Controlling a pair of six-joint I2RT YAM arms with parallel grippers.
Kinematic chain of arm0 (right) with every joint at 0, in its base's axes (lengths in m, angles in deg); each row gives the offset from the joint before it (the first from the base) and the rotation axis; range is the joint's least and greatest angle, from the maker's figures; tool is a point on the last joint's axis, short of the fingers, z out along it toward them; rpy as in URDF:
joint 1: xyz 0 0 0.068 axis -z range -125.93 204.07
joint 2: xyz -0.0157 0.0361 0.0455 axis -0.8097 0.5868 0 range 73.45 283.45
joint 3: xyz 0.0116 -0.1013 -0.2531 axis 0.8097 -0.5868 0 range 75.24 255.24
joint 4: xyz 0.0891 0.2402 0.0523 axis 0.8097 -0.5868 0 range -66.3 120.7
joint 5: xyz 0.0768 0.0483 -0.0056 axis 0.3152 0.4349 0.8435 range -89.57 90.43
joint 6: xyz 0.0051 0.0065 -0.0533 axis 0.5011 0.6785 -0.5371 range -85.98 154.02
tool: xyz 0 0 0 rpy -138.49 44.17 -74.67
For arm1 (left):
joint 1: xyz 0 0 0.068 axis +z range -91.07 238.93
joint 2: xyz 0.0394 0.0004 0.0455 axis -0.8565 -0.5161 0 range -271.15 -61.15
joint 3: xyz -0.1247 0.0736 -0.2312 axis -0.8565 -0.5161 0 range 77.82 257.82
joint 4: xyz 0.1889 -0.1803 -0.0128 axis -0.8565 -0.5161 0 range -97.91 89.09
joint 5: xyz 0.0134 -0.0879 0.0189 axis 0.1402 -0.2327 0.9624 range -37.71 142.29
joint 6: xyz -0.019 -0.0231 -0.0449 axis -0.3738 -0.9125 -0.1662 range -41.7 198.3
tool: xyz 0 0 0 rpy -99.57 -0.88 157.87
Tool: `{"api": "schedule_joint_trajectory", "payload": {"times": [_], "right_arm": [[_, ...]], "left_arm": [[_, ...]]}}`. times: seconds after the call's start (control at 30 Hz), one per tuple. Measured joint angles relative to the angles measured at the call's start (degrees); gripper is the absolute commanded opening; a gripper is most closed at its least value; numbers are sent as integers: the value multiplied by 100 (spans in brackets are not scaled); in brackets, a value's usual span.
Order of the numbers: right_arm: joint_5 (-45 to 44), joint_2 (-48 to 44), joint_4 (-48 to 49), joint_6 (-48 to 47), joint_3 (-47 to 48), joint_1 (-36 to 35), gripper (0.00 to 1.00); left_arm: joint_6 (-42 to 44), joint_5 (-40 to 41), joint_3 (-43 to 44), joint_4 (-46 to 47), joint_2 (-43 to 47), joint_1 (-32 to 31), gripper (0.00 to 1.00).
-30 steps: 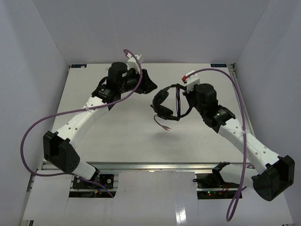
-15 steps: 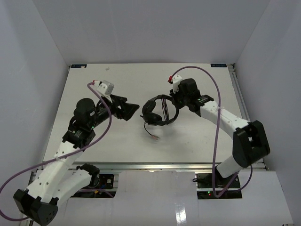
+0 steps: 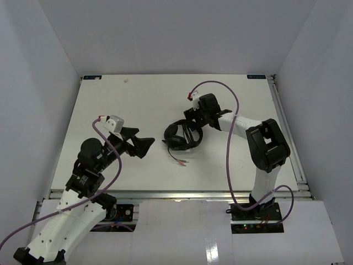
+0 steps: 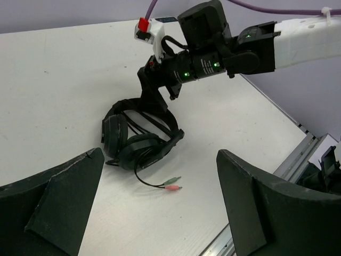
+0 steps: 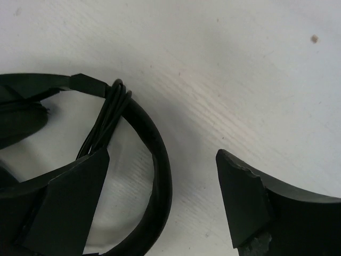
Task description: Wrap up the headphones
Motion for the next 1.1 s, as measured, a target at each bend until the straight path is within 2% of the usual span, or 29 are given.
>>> {"api": "schedule_joint_trajectory", "payload": {"times": [0.17,0.3,0.47,0.57,0.73,0.8,1.1], "right_arm": [[102,-143,84,-197,21,46,90],[377,-757,-495,-564,-11,253,90],[872,-2346,-1063,-797,-431,828,100],[986,-3531,-1341,-837,-760,1133,100],[876,-5239,-1560,-760,-1146,1088,91],[691,-5691,-1610,-697,-1336,1093,90],[12,-6443,-1967,-519,-2048,1206,90]], "left_arm": [[-6,23,-126,-125,94,0,98],[-8,25,-126,-224,217,0,98],[-121,-45,-126,-228,297,0,98],[-245,-148,-130,-223,279,0,98],[-491,-350,-250,-193,316,0,98],[-564,-379,-273,-216,349,0,98],[-867,-415,-273,-232,585,0,98]]}}
